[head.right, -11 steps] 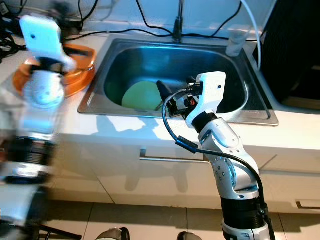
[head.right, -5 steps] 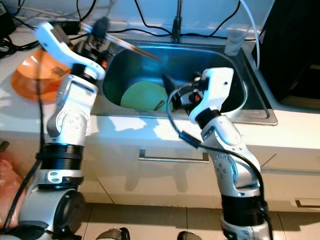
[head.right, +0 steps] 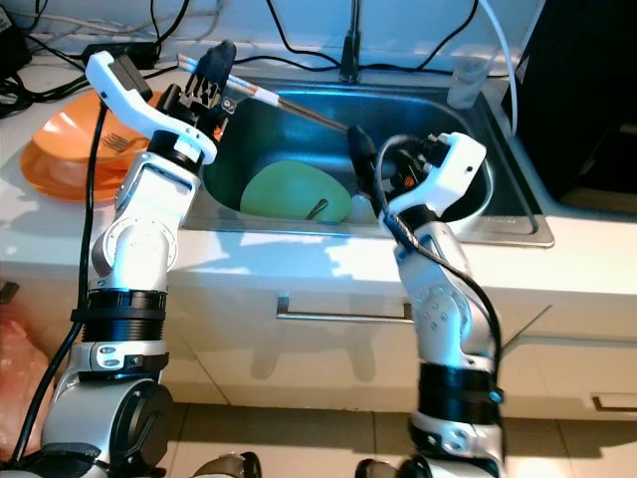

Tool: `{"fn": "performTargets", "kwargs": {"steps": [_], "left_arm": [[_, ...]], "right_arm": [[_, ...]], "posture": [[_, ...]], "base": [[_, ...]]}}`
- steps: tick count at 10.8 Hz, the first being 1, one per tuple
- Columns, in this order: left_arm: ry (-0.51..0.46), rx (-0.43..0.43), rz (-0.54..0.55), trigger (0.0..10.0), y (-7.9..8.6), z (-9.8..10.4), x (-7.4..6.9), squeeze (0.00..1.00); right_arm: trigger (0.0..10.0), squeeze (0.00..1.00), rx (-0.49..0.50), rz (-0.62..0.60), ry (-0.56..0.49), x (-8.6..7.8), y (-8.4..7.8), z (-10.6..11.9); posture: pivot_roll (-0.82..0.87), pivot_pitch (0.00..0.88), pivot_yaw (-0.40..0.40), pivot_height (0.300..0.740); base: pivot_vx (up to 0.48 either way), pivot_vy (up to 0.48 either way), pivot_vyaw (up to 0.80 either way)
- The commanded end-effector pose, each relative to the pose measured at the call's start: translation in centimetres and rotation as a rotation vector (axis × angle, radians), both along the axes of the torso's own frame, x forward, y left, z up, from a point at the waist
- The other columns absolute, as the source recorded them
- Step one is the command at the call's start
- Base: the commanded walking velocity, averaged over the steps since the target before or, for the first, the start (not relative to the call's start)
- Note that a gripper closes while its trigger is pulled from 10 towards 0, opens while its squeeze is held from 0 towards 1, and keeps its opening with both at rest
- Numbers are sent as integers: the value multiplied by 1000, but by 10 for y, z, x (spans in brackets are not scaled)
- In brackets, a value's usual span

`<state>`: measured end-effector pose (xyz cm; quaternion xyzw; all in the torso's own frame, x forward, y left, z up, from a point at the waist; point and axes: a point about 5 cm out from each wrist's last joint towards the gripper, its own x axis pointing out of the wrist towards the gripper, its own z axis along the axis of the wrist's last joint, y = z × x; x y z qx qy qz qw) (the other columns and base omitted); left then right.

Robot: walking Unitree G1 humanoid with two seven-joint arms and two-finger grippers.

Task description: Kitchen organization

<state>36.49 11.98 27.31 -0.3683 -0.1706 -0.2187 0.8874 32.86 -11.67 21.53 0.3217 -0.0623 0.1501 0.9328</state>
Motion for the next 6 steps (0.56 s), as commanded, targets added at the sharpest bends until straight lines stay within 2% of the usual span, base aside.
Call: {"fn": "performTargets", "kwargs": {"steps": [1, 3, 6], "left_arm": [[2, -10, -8, 0, 0, 2, -1, 0], [42, -59, -26, 0, -1, -1, 0, 0], [93, -128, -85, 0, -15, -6, -6, 0]], "right_arm": [[10000, 0, 43, -2, 16, 2, 0, -1], [10000, 0, 157, 41, 61, 7, 16, -9], [10000, 0, 289, 119, 40, 19, 39, -1]], "posture": [[-55, 106, 38, 740], [-43, 110, 47, 740], [-15, 115, 57, 740]], "base": [[0, 0, 0], [0, 0, 0], [0, 0, 0]]}}
